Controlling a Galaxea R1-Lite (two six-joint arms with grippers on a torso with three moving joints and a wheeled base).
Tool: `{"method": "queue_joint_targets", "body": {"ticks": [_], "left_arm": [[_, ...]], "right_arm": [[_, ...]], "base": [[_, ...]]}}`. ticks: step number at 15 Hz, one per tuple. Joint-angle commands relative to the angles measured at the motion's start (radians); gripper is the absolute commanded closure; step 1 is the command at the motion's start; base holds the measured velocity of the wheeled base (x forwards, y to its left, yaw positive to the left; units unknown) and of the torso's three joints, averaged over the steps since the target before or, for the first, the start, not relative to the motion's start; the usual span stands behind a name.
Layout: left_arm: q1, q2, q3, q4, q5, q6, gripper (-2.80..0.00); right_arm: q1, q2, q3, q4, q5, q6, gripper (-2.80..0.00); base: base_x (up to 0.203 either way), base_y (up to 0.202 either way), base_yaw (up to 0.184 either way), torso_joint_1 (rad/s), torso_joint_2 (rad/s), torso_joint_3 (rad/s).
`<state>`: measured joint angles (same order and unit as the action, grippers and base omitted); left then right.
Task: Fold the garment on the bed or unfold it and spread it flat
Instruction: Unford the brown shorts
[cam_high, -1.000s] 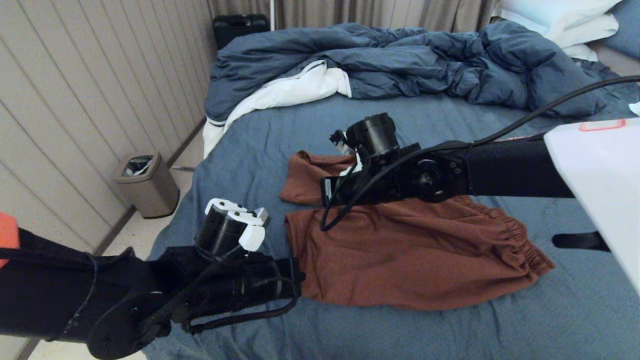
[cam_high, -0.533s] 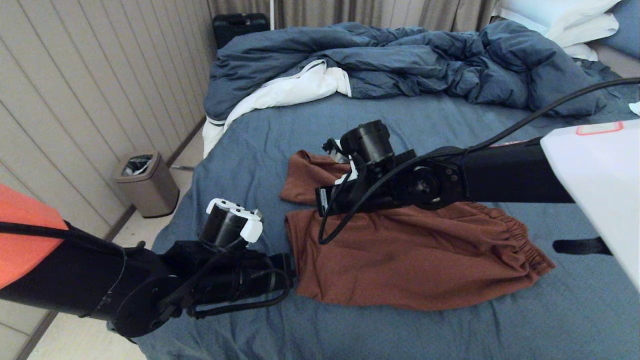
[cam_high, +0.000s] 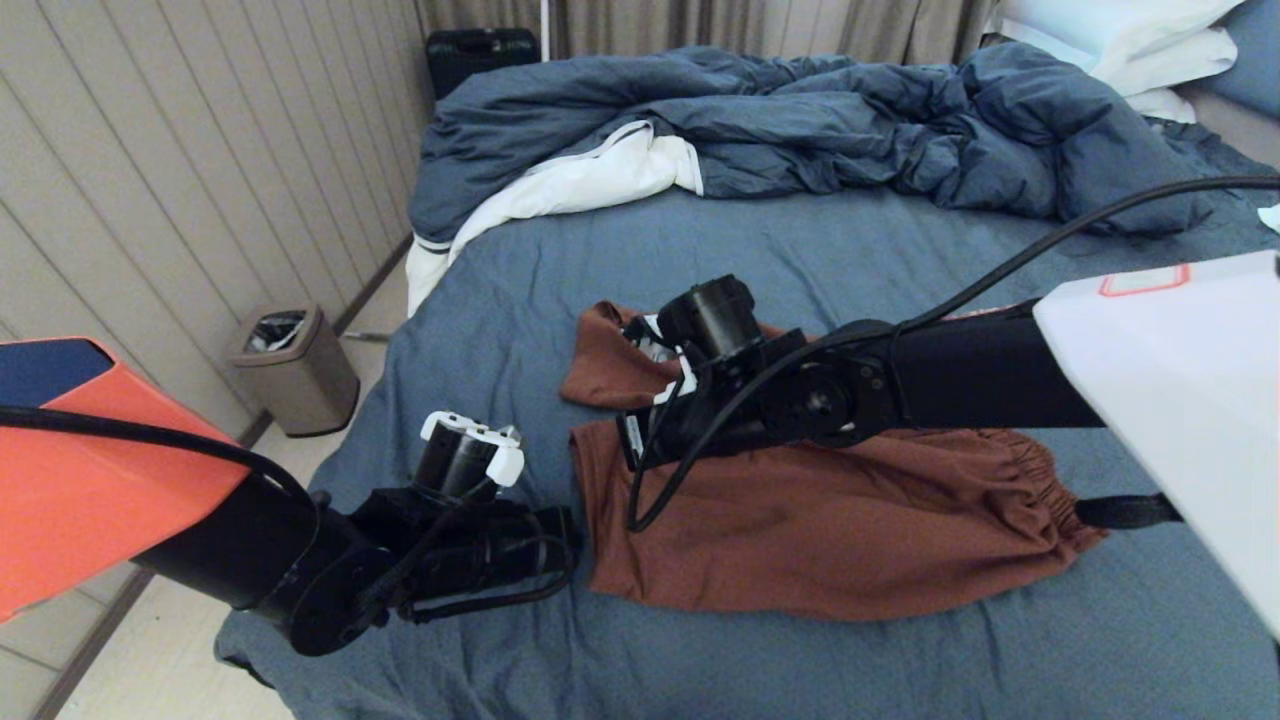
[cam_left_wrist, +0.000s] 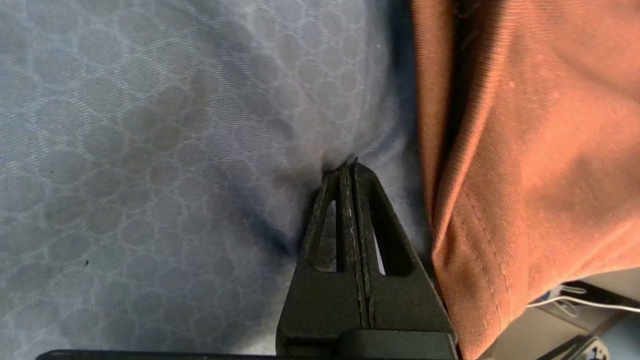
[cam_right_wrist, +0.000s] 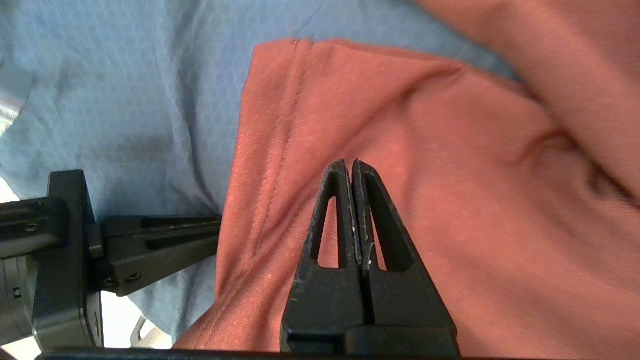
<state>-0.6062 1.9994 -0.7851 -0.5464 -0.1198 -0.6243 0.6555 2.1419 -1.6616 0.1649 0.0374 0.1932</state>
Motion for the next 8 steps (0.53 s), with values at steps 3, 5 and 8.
{"method": "queue_joint_targets", "body": {"ticks": [3,5,8], "left_arm": [[-0.012,-0.026,-0.011,0.016,-0.024,-0.049,0.0],[-0.022,-0.067,-0.017,0.054,-0.106,-0.094,0.0],[-0.034,-0.066,-0.019,0.065,-0.166,-0.127,0.0]], "right_arm": [[0.009,0.098,-0.023,-0.001,0.001,-0.002,0.0],[0.016,0.116,-0.027,-0.005,0.001,-0.001,0.0],[0.015,0.122,-0.042,-0.005,0.002,-0.001,0.0]], "base": [[0.0,0.0,0.0,0.0,0.0,0.0],[0.0,0.0,0.0,0.0,0.0,0.0],[0.0,0.0,0.0,0.0,0.0,0.0]]}}
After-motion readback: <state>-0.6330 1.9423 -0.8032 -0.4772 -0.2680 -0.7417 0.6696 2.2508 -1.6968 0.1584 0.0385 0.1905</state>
